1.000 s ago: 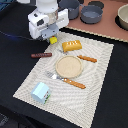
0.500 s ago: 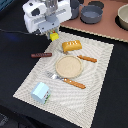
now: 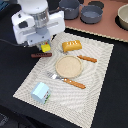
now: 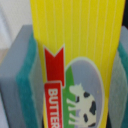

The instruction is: Interact with the objects in diverse but meaningful ways.

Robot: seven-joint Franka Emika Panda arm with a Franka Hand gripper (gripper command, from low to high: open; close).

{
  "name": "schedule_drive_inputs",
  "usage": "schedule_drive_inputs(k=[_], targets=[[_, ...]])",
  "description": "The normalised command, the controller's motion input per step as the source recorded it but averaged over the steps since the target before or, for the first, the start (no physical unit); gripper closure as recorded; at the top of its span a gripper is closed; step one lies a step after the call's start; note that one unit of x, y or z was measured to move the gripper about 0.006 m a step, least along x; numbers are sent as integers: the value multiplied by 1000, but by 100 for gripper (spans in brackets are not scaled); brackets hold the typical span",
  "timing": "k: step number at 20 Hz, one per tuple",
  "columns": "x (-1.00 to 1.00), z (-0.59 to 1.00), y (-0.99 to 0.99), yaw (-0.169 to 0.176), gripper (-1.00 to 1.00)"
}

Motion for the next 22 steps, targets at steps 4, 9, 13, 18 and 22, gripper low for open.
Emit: schedule_drive_inputs(k=[4, 9, 13, 18, 22], targets=[[-161, -311, -494, 0, 100], [155, 70, -589, -4, 100], [491, 497, -651, -33, 100], [547, 582, -667, -53, 100], [657, 534, -546, -57, 100]])
